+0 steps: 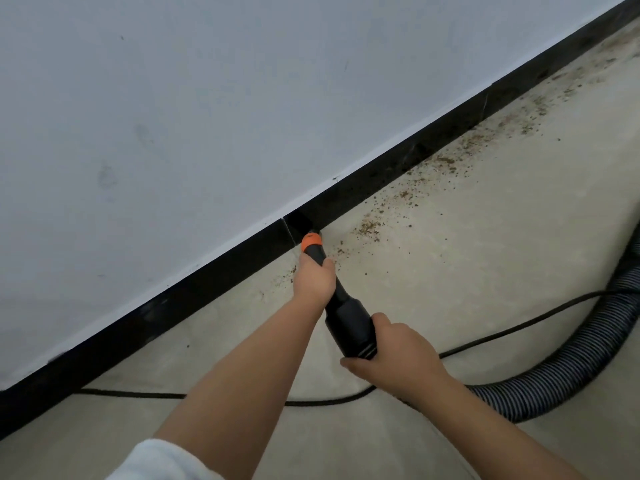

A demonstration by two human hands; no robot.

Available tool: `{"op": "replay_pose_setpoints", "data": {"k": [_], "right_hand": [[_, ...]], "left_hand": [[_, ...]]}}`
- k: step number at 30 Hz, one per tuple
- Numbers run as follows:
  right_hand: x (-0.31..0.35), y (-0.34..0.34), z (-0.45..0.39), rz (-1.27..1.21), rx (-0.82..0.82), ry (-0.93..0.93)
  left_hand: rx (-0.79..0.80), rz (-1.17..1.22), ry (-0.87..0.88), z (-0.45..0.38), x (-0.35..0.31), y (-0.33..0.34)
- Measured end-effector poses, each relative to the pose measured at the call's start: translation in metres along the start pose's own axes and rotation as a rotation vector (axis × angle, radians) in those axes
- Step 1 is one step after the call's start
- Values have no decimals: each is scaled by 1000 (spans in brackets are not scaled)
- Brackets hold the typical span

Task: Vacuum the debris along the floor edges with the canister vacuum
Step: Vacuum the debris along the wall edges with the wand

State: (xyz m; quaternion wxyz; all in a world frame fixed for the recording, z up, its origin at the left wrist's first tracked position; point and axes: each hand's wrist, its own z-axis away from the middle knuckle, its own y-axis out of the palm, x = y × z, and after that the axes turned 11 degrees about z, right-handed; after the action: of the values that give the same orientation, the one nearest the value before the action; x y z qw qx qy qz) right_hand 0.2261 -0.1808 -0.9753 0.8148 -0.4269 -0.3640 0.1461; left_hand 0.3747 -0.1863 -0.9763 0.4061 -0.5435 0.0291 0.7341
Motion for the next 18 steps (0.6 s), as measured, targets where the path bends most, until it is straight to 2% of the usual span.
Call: {"op": "replay_pose_setpoints", "data": {"k": [13, 18], "right_hand": [[55, 21, 31, 178, 81, -184], [76, 36, 57, 213, 174, -288]], "left_hand": [[-173, 74, -108, 44, 35, -80], [-258, 117, -168, 79, 61, -114]]}}
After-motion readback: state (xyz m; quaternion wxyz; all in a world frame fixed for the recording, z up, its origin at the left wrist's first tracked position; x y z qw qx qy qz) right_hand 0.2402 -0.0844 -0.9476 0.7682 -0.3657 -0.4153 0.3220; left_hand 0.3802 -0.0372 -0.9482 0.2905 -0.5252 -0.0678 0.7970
